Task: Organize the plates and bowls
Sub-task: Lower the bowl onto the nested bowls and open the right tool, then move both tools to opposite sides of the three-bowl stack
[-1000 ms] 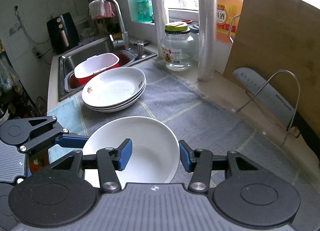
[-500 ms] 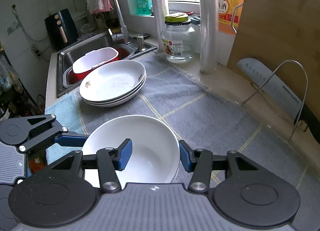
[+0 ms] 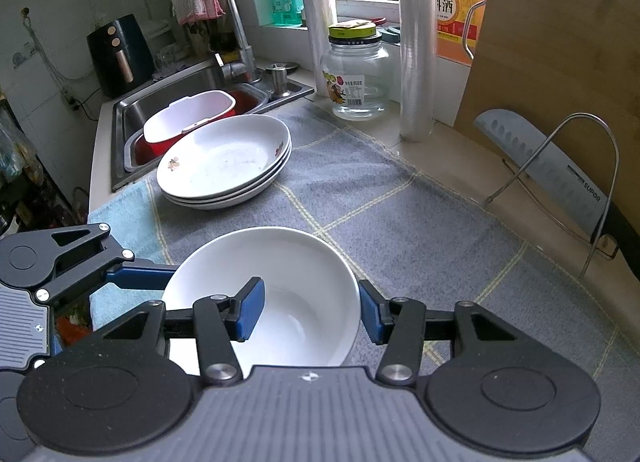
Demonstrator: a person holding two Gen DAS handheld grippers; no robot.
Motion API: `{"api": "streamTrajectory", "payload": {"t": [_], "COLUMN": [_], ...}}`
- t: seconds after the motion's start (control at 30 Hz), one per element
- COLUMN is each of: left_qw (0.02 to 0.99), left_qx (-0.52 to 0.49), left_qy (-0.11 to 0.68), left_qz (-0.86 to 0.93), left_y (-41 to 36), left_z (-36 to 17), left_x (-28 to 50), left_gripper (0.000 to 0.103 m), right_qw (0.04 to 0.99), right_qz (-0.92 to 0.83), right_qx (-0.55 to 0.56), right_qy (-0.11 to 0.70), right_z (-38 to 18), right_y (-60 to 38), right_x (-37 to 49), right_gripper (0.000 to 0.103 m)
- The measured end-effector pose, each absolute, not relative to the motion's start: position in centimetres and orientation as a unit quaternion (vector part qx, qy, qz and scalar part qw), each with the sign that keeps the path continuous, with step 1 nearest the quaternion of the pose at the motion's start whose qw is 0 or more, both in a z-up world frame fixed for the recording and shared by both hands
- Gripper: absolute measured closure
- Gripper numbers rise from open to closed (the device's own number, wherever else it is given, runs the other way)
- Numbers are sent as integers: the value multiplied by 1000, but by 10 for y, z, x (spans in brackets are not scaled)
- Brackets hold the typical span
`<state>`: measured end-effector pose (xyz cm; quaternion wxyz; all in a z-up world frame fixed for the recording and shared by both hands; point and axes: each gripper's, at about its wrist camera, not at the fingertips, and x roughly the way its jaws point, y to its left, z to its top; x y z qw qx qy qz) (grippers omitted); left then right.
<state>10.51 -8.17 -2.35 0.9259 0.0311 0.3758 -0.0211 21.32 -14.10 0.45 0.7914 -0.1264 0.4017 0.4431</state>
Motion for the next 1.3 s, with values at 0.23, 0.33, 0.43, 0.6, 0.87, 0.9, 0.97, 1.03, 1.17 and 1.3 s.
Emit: {"api": "streamTrajectory", "payload": {"t": [0.23, 0.33, 0.43, 0.6, 0.87, 0.9, 0.97, 1.03, 1.17, 1.3], "left_qw": [927, 929, 930, 932, 933, 933, 932, 931, 931, 925], "left_qx": [31, 39, 40, 46, 51, 51, 52, 50, 45, 37], "left_qy": [374, 367, 365, 359, 357, 356, 357, 360, 361, 376], "left_qz": [-16, -12, -14, -12, -21, -23, -26, -27, -26, -34], "left_y": [-81, -81, -80, -78, -80, -80, -80, -78, -75, -70], "left_z": [-25, -23, -23, -20, -19, -19, -21, -21, -21, -26], "left_x": [106, 105, 103, 96, 88, 87, 86, 85, 80, 77], "left_gripper": [13, 11, 10, 8, 8, 8, 8, 8, 8, 8], "right_qw": [792, 789, 795, 795, 797, 797, 797, 798, 808, 808], "right_qz": [443, 447, 445, 445, 440, 439, 436, 437, 434, 450], "right_qx": [-126, -123, -123, -128, -140, -140, -138, -144, -141, -108], "right_qy": [402, 402, 392, 393, 390, 391, 394, 390, 373, 366], "right_z": [3, 4, 7, 8, 6, 5, 3, 3, 12, 20], "right_y": [-143, -144, -147, -149, -148, -149, -150, -150, -160, -183], "right_x": [211, 210, 205, 200, 183, 183, 182, 179, 180, 185], "right_gripper": [44, 31, 16, 10, 5, 5, 5, 5, 3, 0]}}
